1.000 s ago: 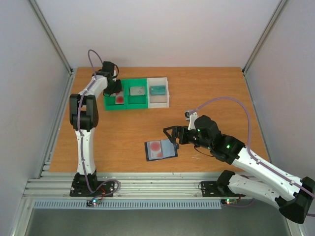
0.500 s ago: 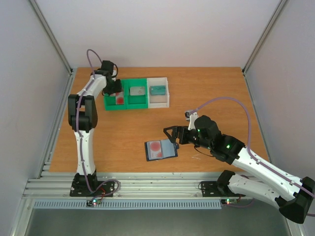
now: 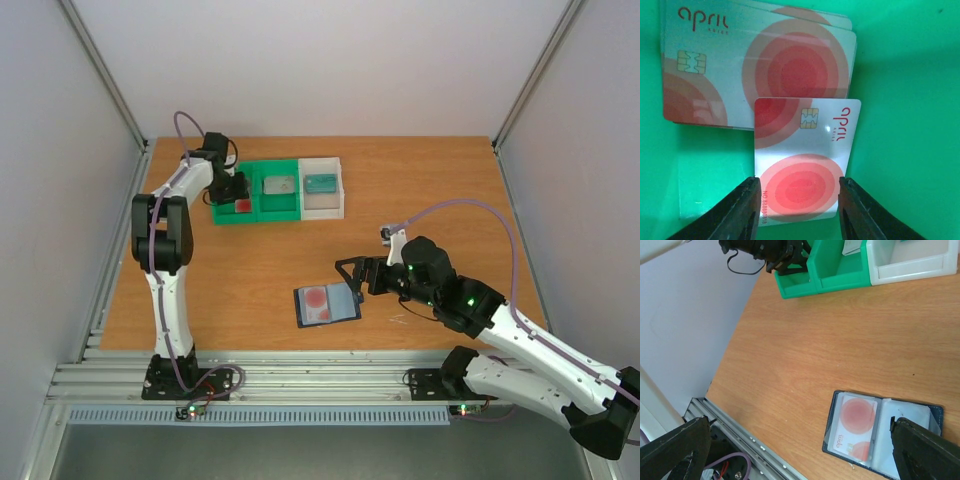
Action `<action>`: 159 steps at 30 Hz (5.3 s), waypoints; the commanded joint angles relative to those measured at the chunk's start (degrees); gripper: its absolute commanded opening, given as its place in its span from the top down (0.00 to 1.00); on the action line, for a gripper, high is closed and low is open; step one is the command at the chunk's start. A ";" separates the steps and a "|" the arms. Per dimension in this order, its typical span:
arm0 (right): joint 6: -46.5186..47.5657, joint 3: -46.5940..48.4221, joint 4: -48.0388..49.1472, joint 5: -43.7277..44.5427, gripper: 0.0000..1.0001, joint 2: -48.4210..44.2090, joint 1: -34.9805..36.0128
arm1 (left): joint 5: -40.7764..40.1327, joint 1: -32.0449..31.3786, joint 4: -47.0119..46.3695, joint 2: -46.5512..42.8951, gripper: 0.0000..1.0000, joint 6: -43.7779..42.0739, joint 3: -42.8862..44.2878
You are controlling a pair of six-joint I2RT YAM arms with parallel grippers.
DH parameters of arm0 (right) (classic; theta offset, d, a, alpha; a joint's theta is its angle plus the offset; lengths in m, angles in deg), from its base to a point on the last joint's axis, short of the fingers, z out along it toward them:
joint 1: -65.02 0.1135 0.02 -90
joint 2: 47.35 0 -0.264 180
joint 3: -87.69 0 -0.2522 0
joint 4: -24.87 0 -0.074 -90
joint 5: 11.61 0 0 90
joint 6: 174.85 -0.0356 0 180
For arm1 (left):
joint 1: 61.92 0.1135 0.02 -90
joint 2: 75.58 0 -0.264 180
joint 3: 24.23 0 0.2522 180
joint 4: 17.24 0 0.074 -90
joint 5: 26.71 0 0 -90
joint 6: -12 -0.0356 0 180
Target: Take the credit cards out of the card holder
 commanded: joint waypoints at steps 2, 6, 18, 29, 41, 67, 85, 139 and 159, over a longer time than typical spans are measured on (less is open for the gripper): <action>0.79 0.89 -0.47 0.96 0.02 -0.48 0.28 | 0.91 0.51 -3.18 1.17 0.54 -1.72 0.52; 0.89 0.86 -0.34 1.11 0.01 -0.02 0.28 | -1.75 0.47 -3.23 2.00 0.52 -2.56 0.75; 0.88 0.86 0.09 1.10 0.02 0.91 0.28 | -1.90 0.34 -5.63 4.81 0.50 -2.57 0.05; 1.03 0.78 -0.53 1.63 0.01 0.49 0.27 | 6.16 0.16 -7.91 2.99 0.60 1.16 -2.32; 1.37 0.77 -0.96 1.82 0.01 0.23 0.24 | 8.43 0.16 -9.13 -1.99 0.96 4.68 -5.18; 0.89 0.86 -0.76 1.38 0.02 0.29 0.27 | 3.47 0.16 -11.16 -9.95 1.00 8.89 -7.74; -0.69 4.21 -2.81 2.48 0.01 1.69 0.21 | 7.27 0.17 -20.92 -31.09 1.00 16.36 -23.28; 15.32 10.22 1.53 -38.17 0.99 13.69 -8.38 | 44.07 -10.55 -20.71 -71.72 0.40 17.38 -49.85; 15.90 11.41 2.79 -56.55 0.99 15.67 -8.36 | 61.19 -13.05 -25.21 -74.51 0.42 15.84 -55.41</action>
